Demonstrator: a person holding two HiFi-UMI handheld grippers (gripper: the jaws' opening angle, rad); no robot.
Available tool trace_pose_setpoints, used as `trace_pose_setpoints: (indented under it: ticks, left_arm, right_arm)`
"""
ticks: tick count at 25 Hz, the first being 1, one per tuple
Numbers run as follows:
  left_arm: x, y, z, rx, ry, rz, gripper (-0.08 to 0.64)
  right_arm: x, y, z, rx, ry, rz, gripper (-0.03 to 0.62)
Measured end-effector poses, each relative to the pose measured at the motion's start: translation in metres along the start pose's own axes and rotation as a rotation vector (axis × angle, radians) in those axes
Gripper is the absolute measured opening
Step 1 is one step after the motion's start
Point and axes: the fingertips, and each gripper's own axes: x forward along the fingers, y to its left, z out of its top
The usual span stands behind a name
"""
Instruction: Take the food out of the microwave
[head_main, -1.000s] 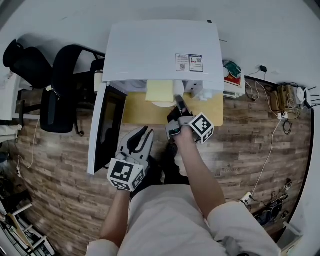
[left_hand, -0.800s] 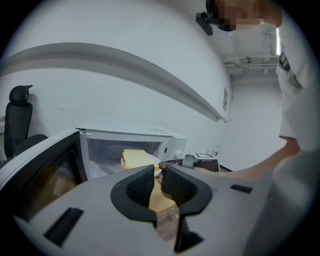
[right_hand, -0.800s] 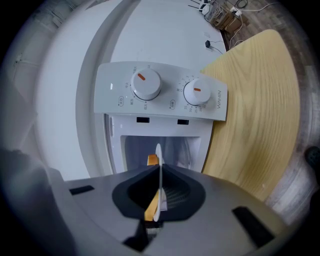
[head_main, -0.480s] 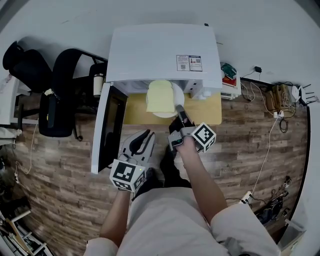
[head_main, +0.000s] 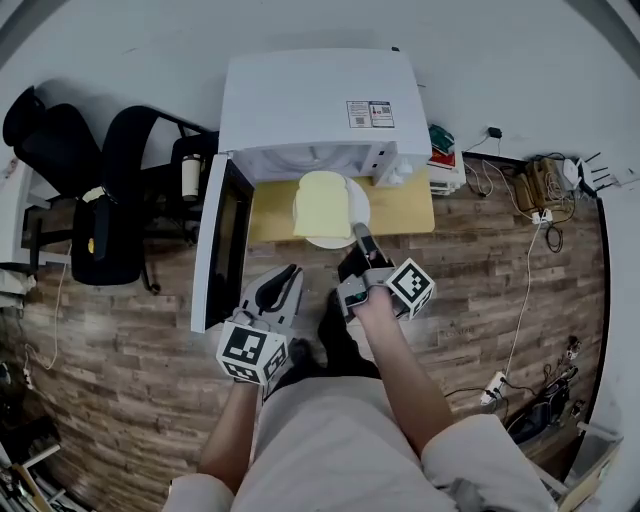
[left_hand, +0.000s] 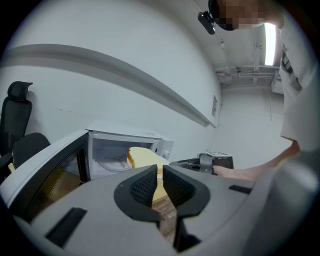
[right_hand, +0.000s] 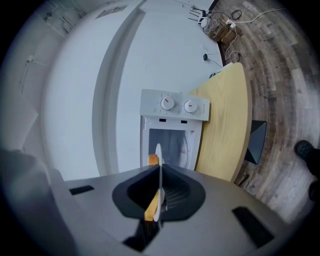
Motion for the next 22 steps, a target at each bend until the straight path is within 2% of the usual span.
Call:
trace_pose_setpoints:
  ticks: [13, 22]
  left_arm:
    - [-0.070, -0.031, -0.003, 0.039, -0.052, -0.049, 0.025]
    - [-0.123, -0.061, -0.010, 0.045, -0.074, -0.060, 0.021]
  right_arm:
    - [-0.089, 0.056, -0.041, -0.021, -0.055, 0.022, 0.009]
    - [-0.144, 0.078, -0.077, -0.046, -0.061, 0.039, 0.009]
